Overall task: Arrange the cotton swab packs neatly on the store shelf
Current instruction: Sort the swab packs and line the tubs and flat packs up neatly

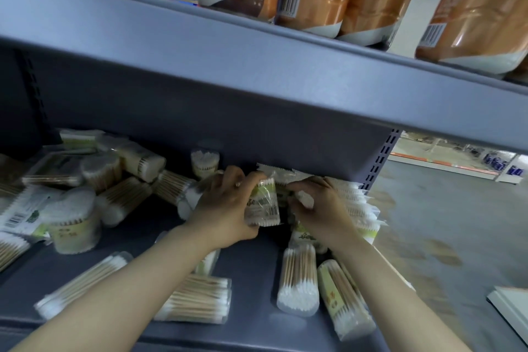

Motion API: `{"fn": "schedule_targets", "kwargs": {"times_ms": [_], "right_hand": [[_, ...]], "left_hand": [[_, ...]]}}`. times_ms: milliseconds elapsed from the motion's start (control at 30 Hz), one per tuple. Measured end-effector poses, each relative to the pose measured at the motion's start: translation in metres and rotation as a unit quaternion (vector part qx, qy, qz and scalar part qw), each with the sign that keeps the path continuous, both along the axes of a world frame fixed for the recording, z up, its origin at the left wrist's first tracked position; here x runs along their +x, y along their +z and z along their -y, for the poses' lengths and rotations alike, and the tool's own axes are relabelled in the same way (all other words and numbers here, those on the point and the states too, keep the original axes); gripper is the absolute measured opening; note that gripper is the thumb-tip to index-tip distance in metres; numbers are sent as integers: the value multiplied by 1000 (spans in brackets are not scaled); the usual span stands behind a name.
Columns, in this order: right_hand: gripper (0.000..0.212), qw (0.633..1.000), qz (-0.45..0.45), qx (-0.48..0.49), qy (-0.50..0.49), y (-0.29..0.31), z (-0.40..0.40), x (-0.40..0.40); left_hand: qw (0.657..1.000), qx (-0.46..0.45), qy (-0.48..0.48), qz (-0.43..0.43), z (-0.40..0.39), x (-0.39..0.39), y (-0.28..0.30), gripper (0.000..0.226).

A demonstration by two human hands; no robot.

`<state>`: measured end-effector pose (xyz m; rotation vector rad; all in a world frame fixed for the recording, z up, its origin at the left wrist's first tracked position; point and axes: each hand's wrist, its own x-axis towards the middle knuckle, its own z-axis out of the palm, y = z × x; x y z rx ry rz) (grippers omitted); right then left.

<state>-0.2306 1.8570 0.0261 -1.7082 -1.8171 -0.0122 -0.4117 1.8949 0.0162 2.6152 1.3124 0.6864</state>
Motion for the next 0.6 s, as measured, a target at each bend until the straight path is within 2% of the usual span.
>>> {"fn": "schedule_targets", "kwargs": {"times_ms": [133,367,600], "right_hand": [[11,999,20,-26,10,3,5,-10],[14,999,23,-27,25,10,10,-15],[9,999,-15,-39,11,4,6,-15]], "left_hand": [[1000,-11,2,11,3,-1,1,84],[999,-35,-19,19,2,-1,4,89],[994,-29,-43,96,4,2,3,55]]}}
